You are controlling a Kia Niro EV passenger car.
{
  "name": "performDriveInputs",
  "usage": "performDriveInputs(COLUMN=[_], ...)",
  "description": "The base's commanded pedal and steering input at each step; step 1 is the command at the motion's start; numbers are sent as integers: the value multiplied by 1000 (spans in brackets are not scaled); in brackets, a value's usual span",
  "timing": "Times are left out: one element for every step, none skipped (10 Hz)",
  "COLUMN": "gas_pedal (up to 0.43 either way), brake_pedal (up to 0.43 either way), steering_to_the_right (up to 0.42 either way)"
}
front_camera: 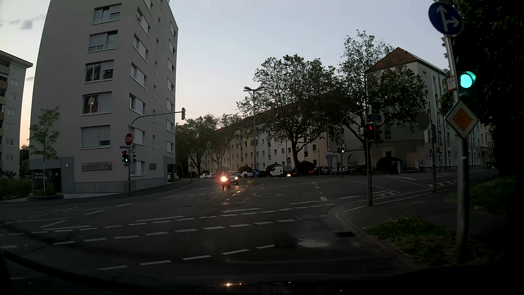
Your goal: Follow the waypoints while adhering to traffic rules and regulations
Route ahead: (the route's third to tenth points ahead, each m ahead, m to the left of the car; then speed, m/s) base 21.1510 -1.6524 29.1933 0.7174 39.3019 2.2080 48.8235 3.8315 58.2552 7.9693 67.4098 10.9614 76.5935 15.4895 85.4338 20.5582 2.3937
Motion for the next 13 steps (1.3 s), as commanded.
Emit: performDriveInputs(gas_pedal=[287,287,287,287,287,287,287,287,287,287,287,287,287], brake_pedal=[0,0,0,0,0,0,0,0,0,0,0,0,0], steering_to_the_right=[18,18,18,19,19,19,18,18,18,18,18,18,18])
